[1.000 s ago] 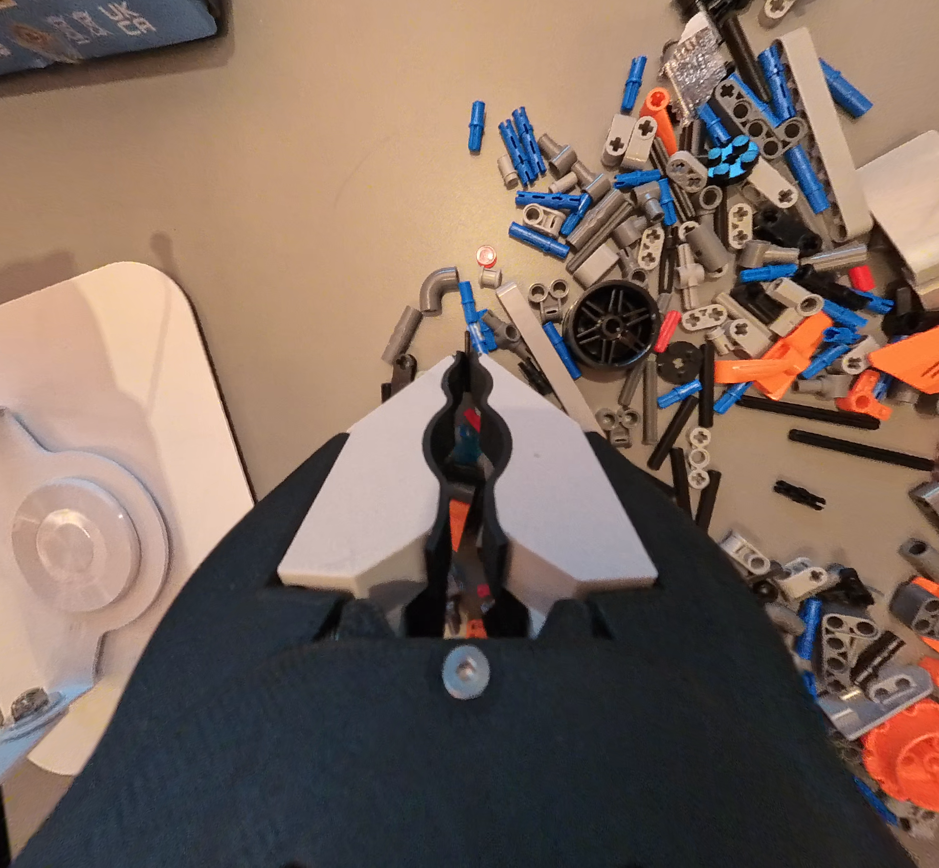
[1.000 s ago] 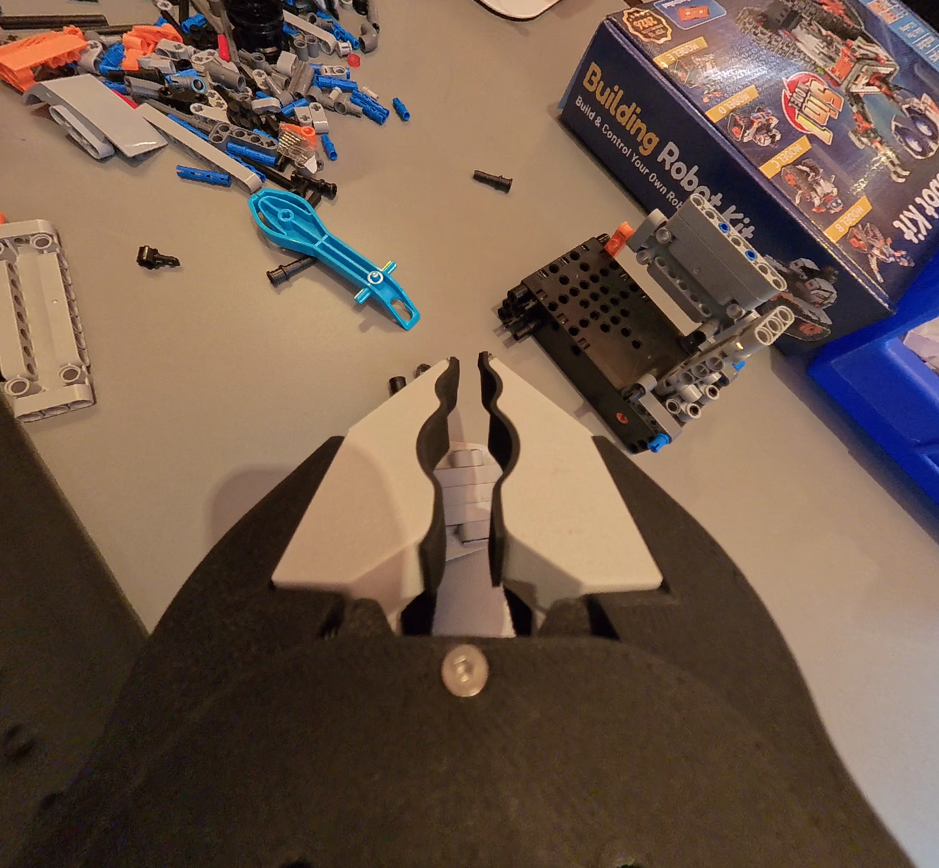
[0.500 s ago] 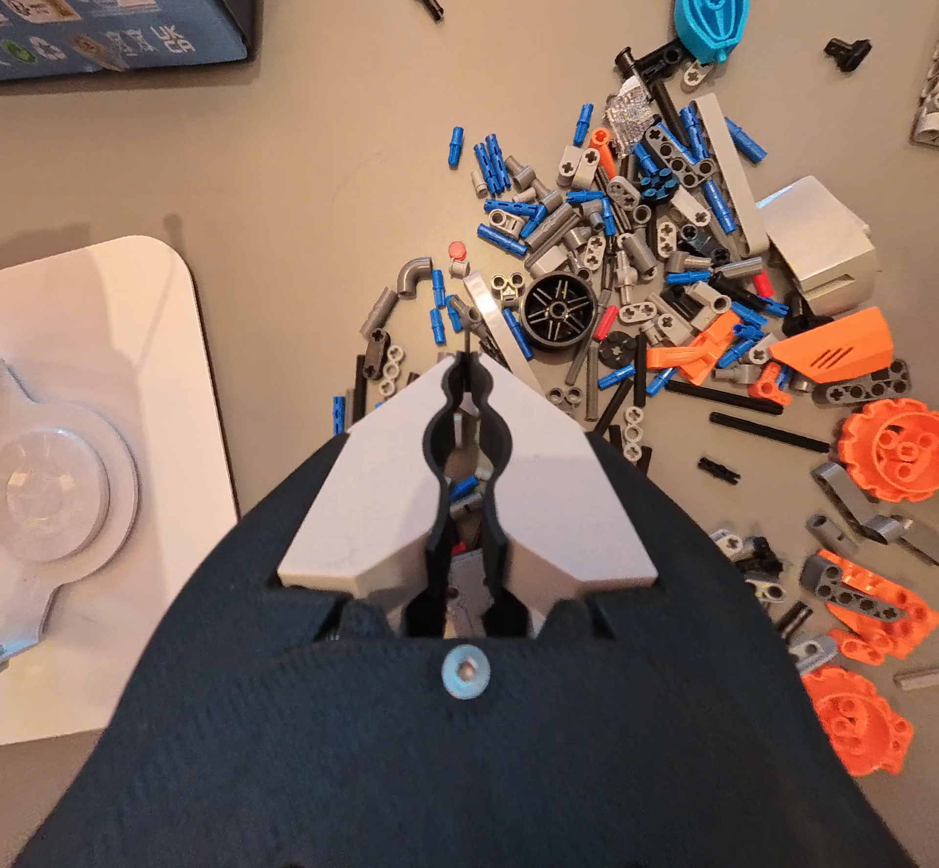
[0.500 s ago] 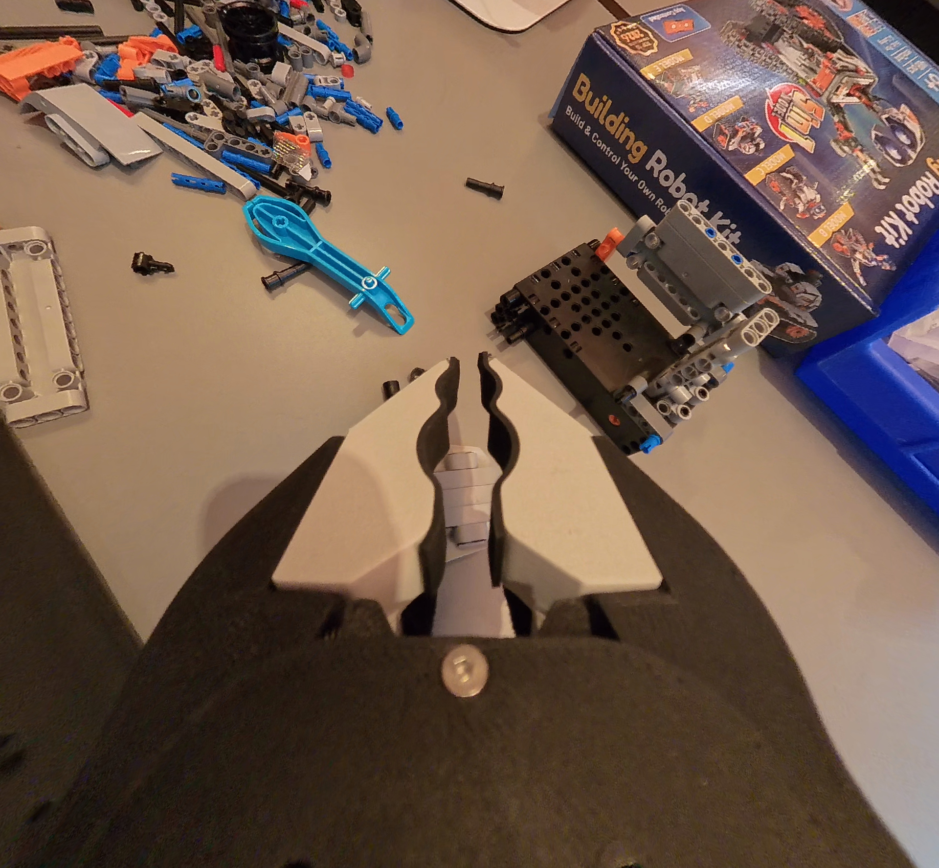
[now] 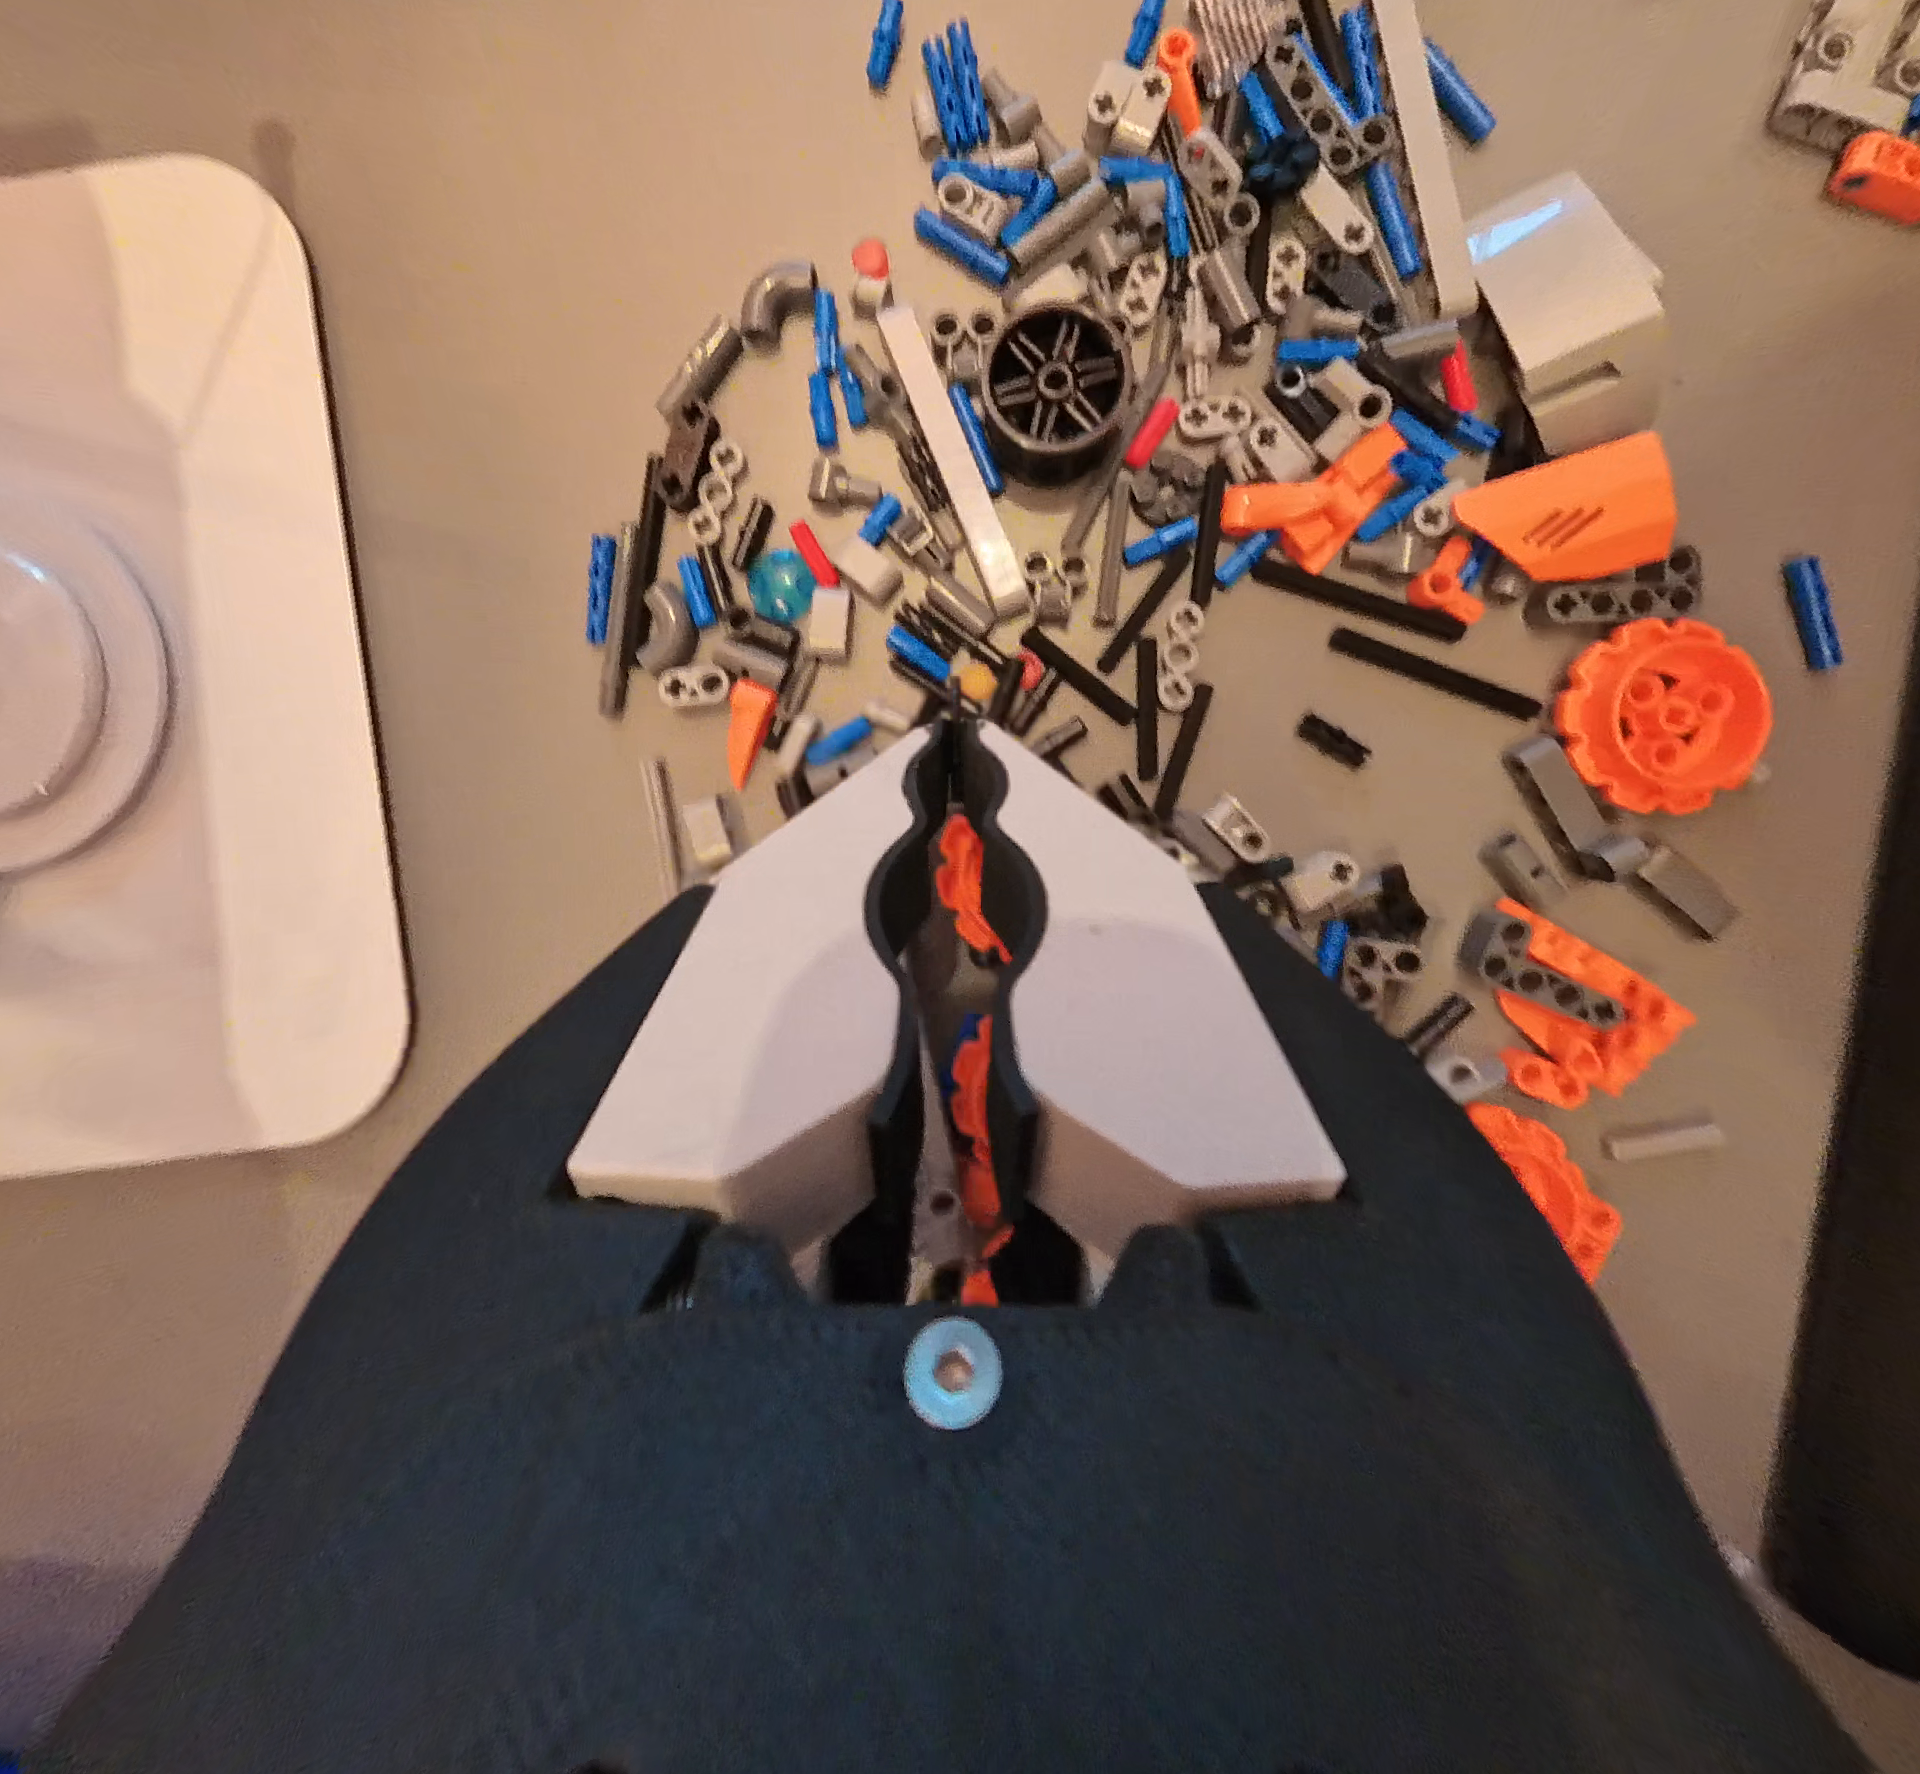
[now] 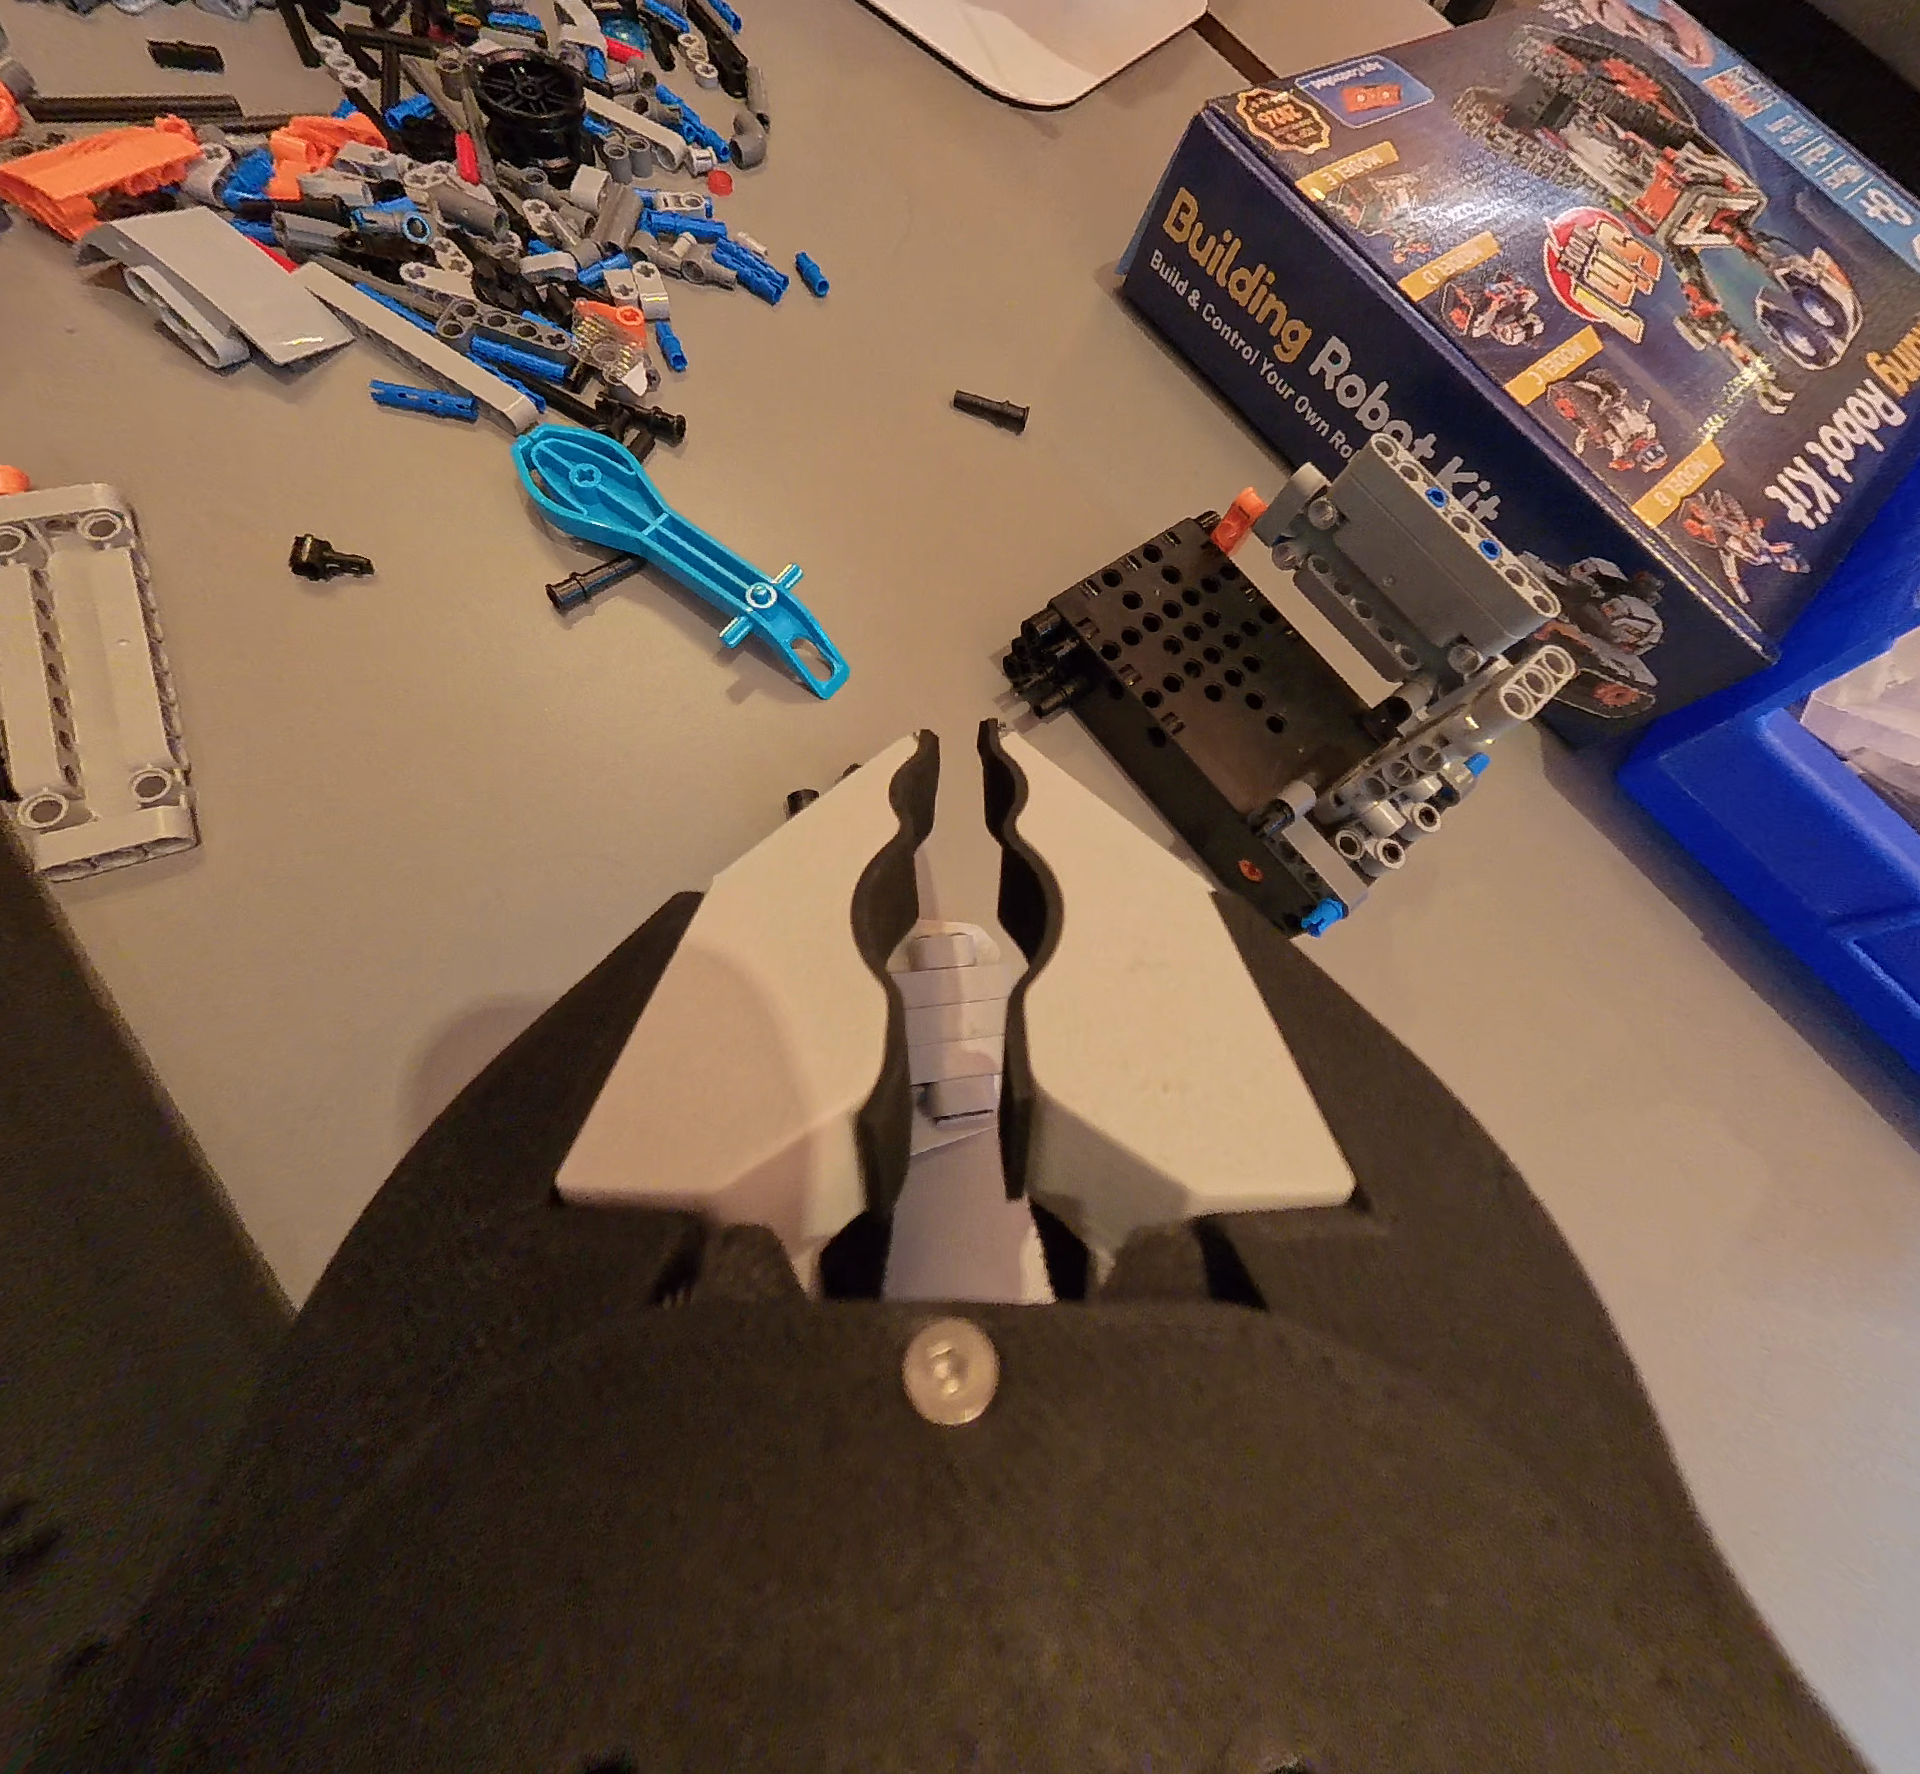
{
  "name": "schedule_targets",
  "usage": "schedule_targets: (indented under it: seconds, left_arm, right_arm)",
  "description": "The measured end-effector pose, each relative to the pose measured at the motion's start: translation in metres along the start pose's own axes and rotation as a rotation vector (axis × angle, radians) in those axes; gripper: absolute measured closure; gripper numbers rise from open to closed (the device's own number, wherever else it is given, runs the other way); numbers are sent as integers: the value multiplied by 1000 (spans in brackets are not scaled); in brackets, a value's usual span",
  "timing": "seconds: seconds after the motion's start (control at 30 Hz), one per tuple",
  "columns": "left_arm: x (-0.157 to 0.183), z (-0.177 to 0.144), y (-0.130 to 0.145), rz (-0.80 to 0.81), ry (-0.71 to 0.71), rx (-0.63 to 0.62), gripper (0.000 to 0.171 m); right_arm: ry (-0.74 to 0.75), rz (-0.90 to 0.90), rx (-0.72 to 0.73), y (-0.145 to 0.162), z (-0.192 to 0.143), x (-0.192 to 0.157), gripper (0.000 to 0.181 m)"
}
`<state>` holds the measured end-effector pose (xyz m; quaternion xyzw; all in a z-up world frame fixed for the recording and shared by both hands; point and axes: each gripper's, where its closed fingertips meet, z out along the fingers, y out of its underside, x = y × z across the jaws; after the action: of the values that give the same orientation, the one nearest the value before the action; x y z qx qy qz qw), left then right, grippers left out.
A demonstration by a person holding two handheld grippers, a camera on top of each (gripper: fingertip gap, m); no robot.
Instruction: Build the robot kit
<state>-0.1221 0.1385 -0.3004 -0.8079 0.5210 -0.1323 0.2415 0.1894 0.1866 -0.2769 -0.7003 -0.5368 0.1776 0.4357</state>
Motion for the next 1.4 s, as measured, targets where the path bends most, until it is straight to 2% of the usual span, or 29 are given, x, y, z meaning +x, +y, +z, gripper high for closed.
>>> schedule_targets:
  seconds: [0.17,0.3,0.5,0.7,0.9,1.1,1.23,1.4]
  left_arm:
    - [16,-7,20,-34,22,-16,171]
    - [29,-4,25,-40,54,-18,171]
    - [24,-4,15,-32,36,16,159]
    - [10,-3,13,-32,2,12,158]
    - [15,11,12,-5,38,-8,151]
    - [13,14,22,-41,47,-71,153]
    - [12,9,7,-41,41,-10,155]
    - [8,22,7,4,11,-63,161]
  right_arm:
    - [-2,0,-5,1,1,0,175]
    - [-1,1,-8,1,2,0,175]
    - [1,4,-9,2,1,0,175]
    - [1,5,-4,1,1,1,175]
    - [1,4,-4,1,1,1,175]
    - [-1,5,-7,2,1,0,175]
    - [-3,3,-10,2,1,0,175]
    - [0,3,-7,2,0,0,175]
